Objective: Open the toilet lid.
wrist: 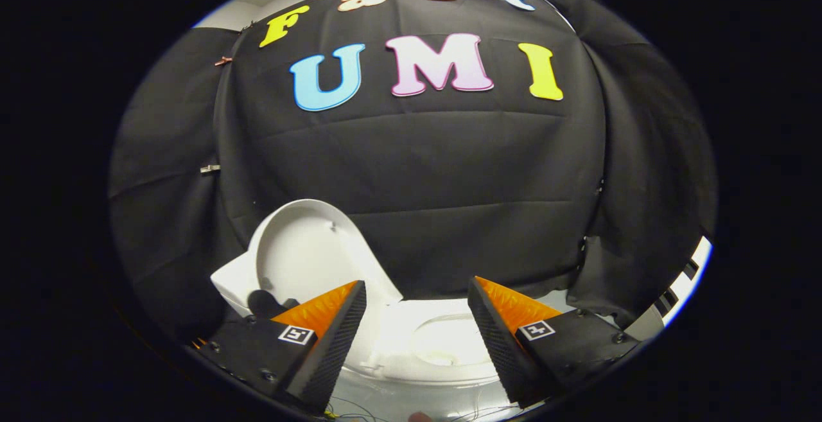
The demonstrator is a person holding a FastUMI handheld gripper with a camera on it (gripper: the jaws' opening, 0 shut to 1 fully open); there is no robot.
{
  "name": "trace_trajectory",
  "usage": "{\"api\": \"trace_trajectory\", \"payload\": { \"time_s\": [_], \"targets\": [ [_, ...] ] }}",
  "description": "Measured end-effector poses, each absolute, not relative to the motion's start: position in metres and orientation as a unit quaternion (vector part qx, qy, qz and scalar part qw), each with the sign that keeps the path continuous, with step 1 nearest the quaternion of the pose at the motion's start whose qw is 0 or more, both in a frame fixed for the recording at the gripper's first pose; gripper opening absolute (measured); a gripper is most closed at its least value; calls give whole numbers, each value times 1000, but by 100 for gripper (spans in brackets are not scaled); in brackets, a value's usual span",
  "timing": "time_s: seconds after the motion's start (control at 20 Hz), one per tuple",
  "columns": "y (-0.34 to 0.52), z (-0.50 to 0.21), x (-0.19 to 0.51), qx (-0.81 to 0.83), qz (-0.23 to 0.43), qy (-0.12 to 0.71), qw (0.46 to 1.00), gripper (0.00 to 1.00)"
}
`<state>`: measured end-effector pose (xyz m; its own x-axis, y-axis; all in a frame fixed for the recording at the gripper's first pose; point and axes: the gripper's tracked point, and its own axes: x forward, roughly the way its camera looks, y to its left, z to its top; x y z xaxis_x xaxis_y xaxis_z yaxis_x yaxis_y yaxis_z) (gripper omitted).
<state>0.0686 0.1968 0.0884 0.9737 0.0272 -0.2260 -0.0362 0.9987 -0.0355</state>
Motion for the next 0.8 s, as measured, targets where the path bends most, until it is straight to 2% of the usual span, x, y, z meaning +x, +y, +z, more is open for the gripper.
{"api": "trace_trajectory", "payload": {
  "time_s": [0.45,0.8],
  "targets": [
    [101,61,68,-38,-1,79,996,99],
    [75,23,66,-53,-7,62,997,100]
  ]
}}
